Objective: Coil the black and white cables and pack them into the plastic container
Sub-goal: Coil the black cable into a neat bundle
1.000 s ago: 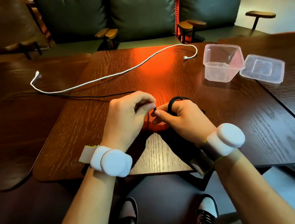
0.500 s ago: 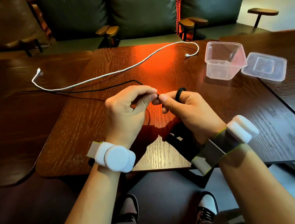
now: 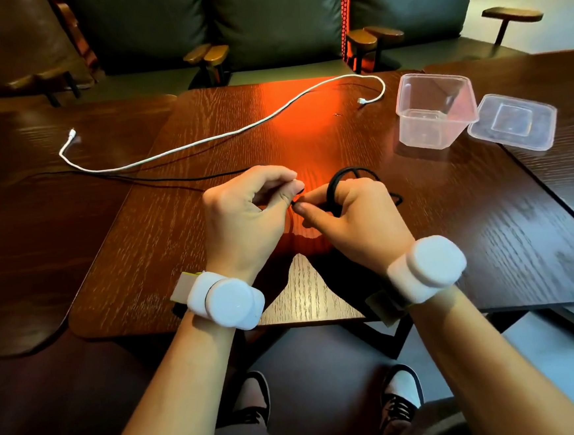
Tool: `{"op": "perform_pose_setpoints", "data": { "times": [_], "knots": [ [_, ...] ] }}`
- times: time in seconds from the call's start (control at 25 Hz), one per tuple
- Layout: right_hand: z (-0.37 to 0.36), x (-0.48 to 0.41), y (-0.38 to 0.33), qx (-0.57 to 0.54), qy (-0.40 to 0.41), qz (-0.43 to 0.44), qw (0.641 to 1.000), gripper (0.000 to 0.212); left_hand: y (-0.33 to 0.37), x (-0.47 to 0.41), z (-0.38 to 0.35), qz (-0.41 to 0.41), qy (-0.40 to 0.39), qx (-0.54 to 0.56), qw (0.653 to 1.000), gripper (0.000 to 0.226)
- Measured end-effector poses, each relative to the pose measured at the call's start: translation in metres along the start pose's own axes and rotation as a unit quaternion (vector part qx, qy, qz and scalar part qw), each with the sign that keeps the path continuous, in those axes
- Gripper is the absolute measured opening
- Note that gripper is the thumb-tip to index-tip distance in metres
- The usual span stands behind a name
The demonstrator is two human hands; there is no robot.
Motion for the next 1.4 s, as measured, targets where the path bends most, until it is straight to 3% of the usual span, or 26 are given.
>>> {"op": "perform_pose_setpoints", "data": {
  "times": [0.12,0.2,0.36,0.64,0.88,0.96,1.08,1.16,1.28,1.4],
  "knots": [
    [-0.003,-0.001,-0.007,0.160,-0.014,0.101,0.982,0.017,-0.005,-0.003,0.003,0.086,0.023,0.042,0.995,0.008],
    [-0.002,-0.001,-0.012,0.205,-0.004,0.143,0.968,0.018,-0.010,-0.006,0.006,0.165,0.020,0.086,0.982,0.011],
    [-0.006,0.001,-0.019,0.285,0.023,0.188,0.940,0.021,-0.011,-0.005,0.002,0.250,-0.066,0.138,0.956,0.016],
    [-0.003,0.001,-0.011,0.279,-0.014,0.165,0.946,0.017,-0.003,-0.004,0.005,0.343,-0.030,0.225,0.911,0.013],
    [0.006,-0.003,-0.001,0.235,-0.038,0.134,0.962,0.021,-0.001,-0.005,0.010,0.481,-0.098,0.320,0.810,0.011],
    [0.004,-0.002,0.001,0.235,-0.062,0.113,0.963,0.026,0.000,-0.007,0.013,0.458,-0.130,0.312,0.822,0.011],
    [-0.002,0.000,0.004,0.260,-0.106,0.073,0.957,0.043,0.007,-0.013,0.019,0.316,-0.165,0.263,0.896,0.015],
    [-0.001,0.000,0.001,0.258,-0.098,0.075,0.958,0.051,0.011,-0.016,0.018,0.234,-0.191,0.229,0.925,0.015],
    [0.001,0.000,-0.006,0.224,-0.101,0.073,0.967,0.063,0.010,-0.011,0.010,0.197,-0.222,0.205,0.933,0.010],
    [0.003,-0.001,-0.005,0.077,-0.117,0.037,0.989,0.066,0.009,-0.009,0.008,0.183,-0.201,0.209,0.939,0.011]
  ]
}}
Point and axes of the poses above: each hand's wrist, its own x-axis away from the middle knuckle, its own z-axis out of the back of the hand, y = z × x, the point moved 3 cm from there along -x, towards the middle knuckle, and after that the axes turned 15 degrees about z, right-handed, at the moved point
